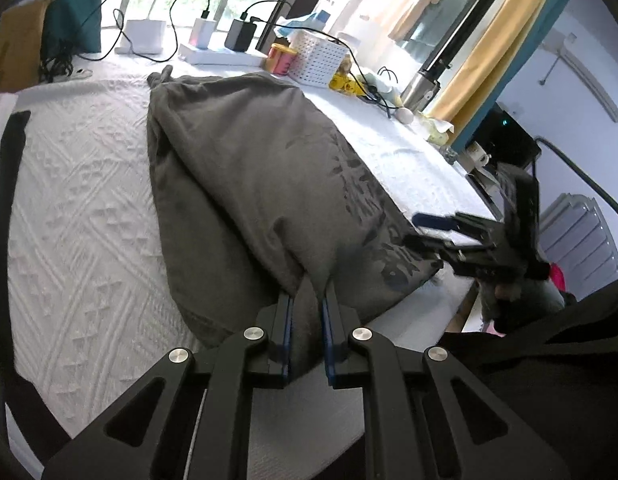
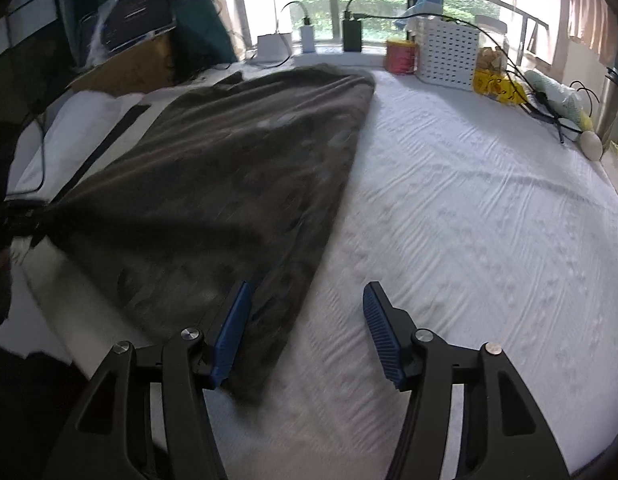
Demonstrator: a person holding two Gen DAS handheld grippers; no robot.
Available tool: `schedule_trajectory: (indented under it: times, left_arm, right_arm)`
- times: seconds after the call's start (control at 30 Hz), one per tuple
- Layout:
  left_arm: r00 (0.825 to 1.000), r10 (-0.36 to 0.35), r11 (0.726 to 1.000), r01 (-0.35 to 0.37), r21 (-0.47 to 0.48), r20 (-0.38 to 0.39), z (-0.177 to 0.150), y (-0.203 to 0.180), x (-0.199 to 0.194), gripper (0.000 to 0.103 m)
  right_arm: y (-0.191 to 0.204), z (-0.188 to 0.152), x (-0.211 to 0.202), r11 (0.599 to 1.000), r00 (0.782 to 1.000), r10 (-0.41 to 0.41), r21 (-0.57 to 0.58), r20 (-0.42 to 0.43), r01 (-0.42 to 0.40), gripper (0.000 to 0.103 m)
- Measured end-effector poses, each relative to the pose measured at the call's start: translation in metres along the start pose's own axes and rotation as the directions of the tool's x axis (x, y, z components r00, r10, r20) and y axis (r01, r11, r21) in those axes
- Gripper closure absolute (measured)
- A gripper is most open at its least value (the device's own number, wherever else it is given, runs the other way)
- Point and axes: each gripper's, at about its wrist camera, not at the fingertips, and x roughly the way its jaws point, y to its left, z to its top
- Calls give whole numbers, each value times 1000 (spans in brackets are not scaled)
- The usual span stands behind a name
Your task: Fold small clothes
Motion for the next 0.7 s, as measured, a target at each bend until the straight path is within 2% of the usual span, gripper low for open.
schedule_trajectory:
  times: [0.03,0.2,0.27,0.4,0.47,0.57,0.7]
  left_arm:
    - [1000,2,1000,-2,0,-2,0,0,1,90]
    - [999,23,1000,-22,12,-32,-3,-2,6,90]
    - [999,30,999,-30,13,-38,-4,-2,7,90]
    - [998,44,999,-44,4,-38,-5,-1,8,89]
    - [997,58,998,-58,9,-42,-5,-2,9,83]
    - [997,68,997,-68,22,-39,-7,-4,10,78]
    - [996,78,997,-77,14,-38,-9,-4,9,77]
  right_arm:
    - [3,-4,-2,1000,1000,-5,-6,4,5,47]
    - [9,-20,-14,1000,1000,10,20,18,-10,78]
    - [11,-25,-18,999,999,29,36,19,-30,86]
    - [14,-34,-25,996,998,59,62,15,-59,87]
    - [15,-38,-28,995,997,70,71,16,-71,87]
    - [19,-44,-31,995,997,69,67,16,-70,88]
    - [20,-48,-34,996,998,65,57,12,-66,93]
